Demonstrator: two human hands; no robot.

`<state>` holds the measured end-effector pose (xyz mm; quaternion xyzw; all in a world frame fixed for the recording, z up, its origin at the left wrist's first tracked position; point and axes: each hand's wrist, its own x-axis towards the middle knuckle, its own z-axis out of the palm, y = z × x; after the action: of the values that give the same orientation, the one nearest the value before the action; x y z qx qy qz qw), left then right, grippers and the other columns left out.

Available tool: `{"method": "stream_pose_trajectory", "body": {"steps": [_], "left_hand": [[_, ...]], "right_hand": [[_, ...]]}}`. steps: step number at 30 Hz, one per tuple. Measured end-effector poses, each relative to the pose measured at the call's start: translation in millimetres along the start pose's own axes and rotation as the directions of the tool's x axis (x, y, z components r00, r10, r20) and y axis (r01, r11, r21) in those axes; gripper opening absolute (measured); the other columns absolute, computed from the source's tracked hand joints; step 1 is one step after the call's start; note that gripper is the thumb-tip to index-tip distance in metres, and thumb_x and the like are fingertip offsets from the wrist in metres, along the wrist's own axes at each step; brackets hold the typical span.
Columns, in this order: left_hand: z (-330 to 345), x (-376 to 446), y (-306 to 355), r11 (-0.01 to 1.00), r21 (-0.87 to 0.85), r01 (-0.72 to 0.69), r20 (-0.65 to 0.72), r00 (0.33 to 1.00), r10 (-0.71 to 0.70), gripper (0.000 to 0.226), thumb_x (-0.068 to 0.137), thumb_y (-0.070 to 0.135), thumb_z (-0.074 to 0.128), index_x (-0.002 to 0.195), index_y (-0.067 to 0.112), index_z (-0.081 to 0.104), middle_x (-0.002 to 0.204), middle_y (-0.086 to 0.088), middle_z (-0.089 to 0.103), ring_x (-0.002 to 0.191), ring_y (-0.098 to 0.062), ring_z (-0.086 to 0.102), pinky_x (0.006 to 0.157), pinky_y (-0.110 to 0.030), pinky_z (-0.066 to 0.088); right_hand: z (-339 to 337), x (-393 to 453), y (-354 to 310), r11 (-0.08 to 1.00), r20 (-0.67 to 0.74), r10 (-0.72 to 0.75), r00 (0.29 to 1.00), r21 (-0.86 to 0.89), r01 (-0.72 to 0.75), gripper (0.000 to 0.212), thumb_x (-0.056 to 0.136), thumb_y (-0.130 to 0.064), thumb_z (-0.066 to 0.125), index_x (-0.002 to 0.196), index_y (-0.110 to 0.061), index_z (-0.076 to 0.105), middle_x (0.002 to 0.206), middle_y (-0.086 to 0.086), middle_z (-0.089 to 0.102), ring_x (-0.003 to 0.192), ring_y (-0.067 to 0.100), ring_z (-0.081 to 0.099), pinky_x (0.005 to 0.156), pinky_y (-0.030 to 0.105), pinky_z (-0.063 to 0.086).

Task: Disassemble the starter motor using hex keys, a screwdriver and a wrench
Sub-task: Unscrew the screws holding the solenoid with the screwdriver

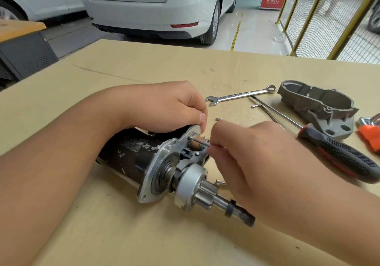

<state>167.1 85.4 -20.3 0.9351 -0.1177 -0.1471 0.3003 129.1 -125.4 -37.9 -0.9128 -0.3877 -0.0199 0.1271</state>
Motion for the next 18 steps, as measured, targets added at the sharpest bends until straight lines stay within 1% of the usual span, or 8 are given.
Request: {"method": "stream_pose_trajectory", "body": {"steps": [2,4,6,8,10,12,14,18], "left_hand": [[0.3,-0.5,-0.7,1.000,-0.004,-0.005,0.000,1.000,0.005,0.039,0.105,0.019,0.056,0.072,0.028,0.075,0.055,0.002,0.048,0.049,-0.012,0.041,0.050,-0.025,0.037],[1.2,-1.5,-2.4,0.999,-0.035,0.008,-0.009,1.000,-0.008,0.039,0.105,0.019,0.055,0.073,0.027,0.075,0.051,0.005,0.045,0.045,-0.011,0.039,0.046,-0.022,0.035],[1.6,-2.3,-3.5,0.999,-0.040,0.007,-0.004,1.000,-0.008,0.036,0.106,0.021,0.055,0.077,0.027,0.076,0.052,0.003,0.047,0.047,-0.013,0.042,0.048,-0.026,0.037],[0.8,-2.5,-3.9,1.000,-0.010,0.003,0.001,1.000,-0.003,0.033,0.106,0.023,0.055,0.082,0.027,0.077,0.058,-0.003,0.054,0.054,-0.015,0.048,0.056,-0.034,0.042],[0.3,-1.8,-3.9,1.000,0.007,0.006,-0.010,1.000,-0.006,0.031,0.105,0.024,0.056,0.082,0.026,0.077,0.058,-0.004,0.056,0.056,-0.014,0.050,0.059,-0.036,0.045],[0.8,-1.2,-3.4,1.000,0.007,0.010,-0.021,1.000,-0.010,0.031,0.105,0.023,0.056,0.082,0.024,0.077,0.051,0.007,0.050,0.050,-0.009,0.046,0.052,-0.026,0.040],[1.4,-0.7,-2.4,1.000,0.002,0.013,-0.013,1.000,-0.013,0.030,0.105,0.022,0.056,0.083,0.023,0.077,0.050,0.009,0.048,0.049,-0.010,0.043,0.049,-0.022,0.038],[-0.2,-0.6,-2.1,1.000,0.016,-0.001,0.025,1.000,0.001,0.030,0.106,0.024,0.054,0.085,0.024,0.076,0.056,0.001,0.044,0.053,-0.017,0.041,0.051,-0.029,0.037]], "right_hand": [[-0.2,-1.7,1.7,0.989,0.003,-0.073,0.997,-0.125,0.073,0.031,0.083,-0.012,0.071,0.082,-0.018,0.040,0.050,0.004,0.041,0.038,0.032,0.040,0.040,0.030,0.032],[-2.5,-2.8,-2.0,0.990,0.018,-0.080,0.997,-0.111,0.082,0.021,0.093,-0.021,0.061,0.083,-0.018,0.043,0.052,0.002,0.043,0.042,0.032,0.043,0.041,0.032,0.036],[-2.7,-0.4,-2.4,0.971,0.040,0.084,0.996,0.222,-0.090,0.026,0.099,-0.038,0.047,0.082,-0.019,0.054,0.050,-0.004,0.047,0.044,0.015,0.047,0.043,0.032,0.038],[-4.4,4.9,2.9,0.593,0.279,0.293,0.914,0.697,-0.403,0.031,0.098,-0.035,0.055,0.081,-0.011,0.065,0.044,-0.006,0.040,0.034,0.011,0.033,0.035,0.024,0.026],[-8.0,7.8,5.9,0.170,0.537,0.288,0.793,0.787,-0.594,0.031,0.098,-0.027,0.059,0.076,-0.008,0.069,0.047,0.000,0.030,0.033,0.013,0.021,0.039,0.016,0.018],[-9.5,8.6,4.1,-0.024,0.605,0.216,0.766,0.788,-0.616,0.026,0.097,-0.023,0.058,0.078,-0.011,0.071,0.049,-0.001,0.025,0.033,0.011,0.017,0.040,0.011,0.018],[-6.1,8.6,3.2,-0.064,0.590,0.195,0.783,0.805,-0.590,0.024,0.098,-0.021,0.059,0.078,-0.013,0.069,0.048,-0.002,0.022,0.033,0.010,0.015,0.040,0.010,0.019],[1.7,7.1,2.0,0.073,0.504,0.243,0.829,0.843,-0.534,0.025,0.096,-0.020,0.064,0.072,-0.013,0.065,0.043,-0.002,0.028,0.032,0.010,0.017,0.040,0.012,0.017]]}}
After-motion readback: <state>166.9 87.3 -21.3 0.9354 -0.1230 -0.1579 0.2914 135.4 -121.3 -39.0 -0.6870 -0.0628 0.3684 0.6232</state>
